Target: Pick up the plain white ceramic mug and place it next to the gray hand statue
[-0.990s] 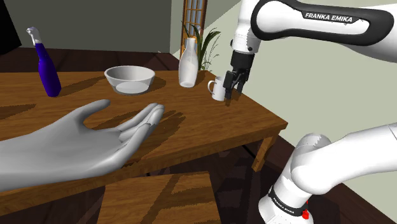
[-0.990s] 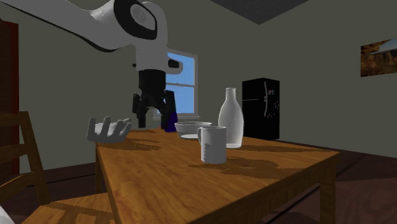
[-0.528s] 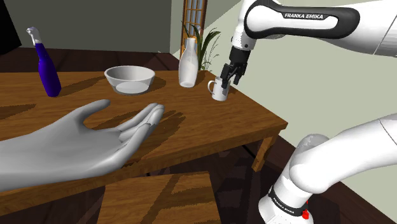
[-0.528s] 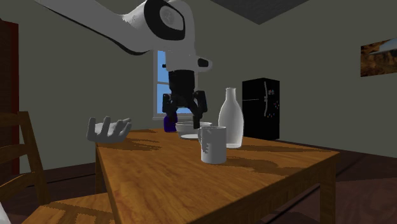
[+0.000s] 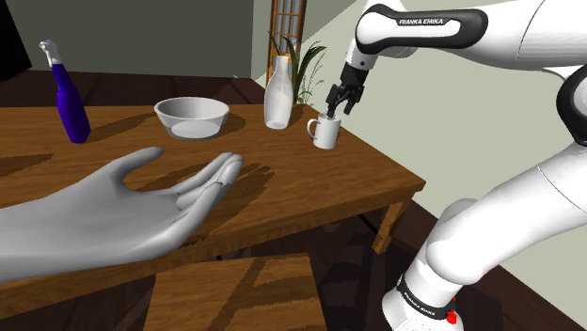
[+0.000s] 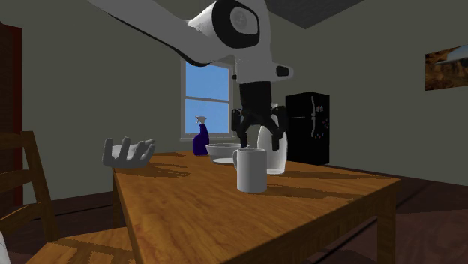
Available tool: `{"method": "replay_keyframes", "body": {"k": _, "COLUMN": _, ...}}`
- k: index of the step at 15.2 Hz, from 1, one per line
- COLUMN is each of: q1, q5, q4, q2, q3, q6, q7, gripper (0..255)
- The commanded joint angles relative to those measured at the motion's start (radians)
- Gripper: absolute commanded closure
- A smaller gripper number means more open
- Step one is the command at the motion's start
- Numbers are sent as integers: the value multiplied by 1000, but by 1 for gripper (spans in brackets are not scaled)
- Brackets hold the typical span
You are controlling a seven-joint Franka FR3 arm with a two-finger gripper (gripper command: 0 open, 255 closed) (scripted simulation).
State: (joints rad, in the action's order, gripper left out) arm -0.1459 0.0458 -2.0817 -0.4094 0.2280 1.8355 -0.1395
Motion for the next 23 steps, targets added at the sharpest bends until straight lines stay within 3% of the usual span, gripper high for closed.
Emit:
{"method": "replay_keyframes", "body": {"k": 1, "q1": -3, "q5": -4, "q4": 4, "q2": 19, "q3": 11, "q6": 25, "q7": -7, "gripper": 0}}
{"method": "replay_keyframes", "body": {"k": 8, "q1": -3, "q5": -5, "q4": -72, "q2": 32, "q3": 15, "q6": 114, "q7": -9, "gripper": 0}}
{"method": "replay_keyframes", "body": {"k": 15, "q1": -3, "q5": -5, "q4": -72, "q2": 32, "q3": 15, "q6": 114, "q7": -9, "gripper": 0}}
{"method": "replay_keyframes", "body": {"k": 16, "q1": -3, "q5": -5, "q4": -72, "q2": 32, "q3": 15, "q6": 114, "q7": -9, "gripper": 255}}
{"method": "replay_keyframes", "body": {"k": 23, "q1": -3, "q5": -5, "q4": -72, "q2": 32, "q3": 15, "q6": 114, "q7": -9, "gripper": 255}}
